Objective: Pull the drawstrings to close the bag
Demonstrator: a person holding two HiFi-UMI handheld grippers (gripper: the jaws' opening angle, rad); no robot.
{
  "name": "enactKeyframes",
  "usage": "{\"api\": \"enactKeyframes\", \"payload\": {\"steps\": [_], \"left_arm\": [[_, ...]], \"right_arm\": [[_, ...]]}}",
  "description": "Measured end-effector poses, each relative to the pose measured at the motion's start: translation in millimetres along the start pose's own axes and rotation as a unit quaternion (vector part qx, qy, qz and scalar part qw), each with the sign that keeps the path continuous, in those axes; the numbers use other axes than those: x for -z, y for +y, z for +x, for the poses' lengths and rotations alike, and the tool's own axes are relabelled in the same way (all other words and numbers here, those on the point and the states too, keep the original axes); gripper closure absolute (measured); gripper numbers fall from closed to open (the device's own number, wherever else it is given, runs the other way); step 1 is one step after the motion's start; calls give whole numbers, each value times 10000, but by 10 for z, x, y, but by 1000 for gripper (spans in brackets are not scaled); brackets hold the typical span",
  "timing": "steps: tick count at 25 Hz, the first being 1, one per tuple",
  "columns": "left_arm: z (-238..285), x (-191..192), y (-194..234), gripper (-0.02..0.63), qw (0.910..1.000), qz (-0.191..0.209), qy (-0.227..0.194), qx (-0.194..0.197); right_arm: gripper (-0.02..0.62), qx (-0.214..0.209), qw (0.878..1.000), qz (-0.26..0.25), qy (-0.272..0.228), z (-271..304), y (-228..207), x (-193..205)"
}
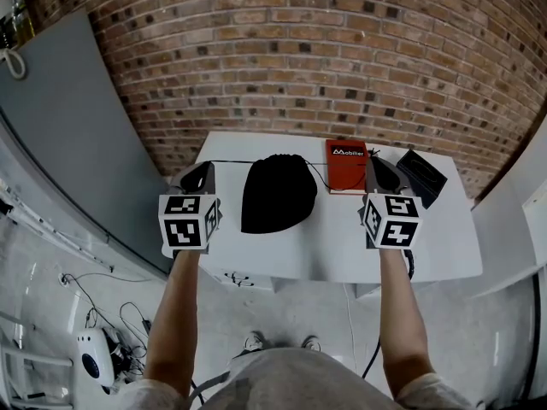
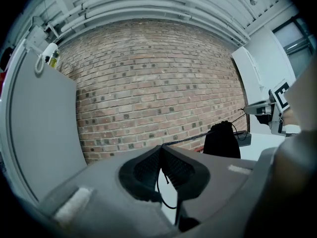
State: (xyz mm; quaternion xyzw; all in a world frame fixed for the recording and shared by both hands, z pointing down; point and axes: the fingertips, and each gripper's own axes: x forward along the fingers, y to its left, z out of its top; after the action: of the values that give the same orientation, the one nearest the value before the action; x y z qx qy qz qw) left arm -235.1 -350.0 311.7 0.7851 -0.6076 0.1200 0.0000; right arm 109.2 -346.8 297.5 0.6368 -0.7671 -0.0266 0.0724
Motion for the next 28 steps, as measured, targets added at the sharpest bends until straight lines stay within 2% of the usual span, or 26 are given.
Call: {"api": "enactKeyframes", "payload": {"steps": [28], "left_arm": [[-24, 75, 81, 598, 10000, -58, 45, -42]], "right_arm": [[581, 104, 9998, -180, -2, -16, -2, -11]]}}
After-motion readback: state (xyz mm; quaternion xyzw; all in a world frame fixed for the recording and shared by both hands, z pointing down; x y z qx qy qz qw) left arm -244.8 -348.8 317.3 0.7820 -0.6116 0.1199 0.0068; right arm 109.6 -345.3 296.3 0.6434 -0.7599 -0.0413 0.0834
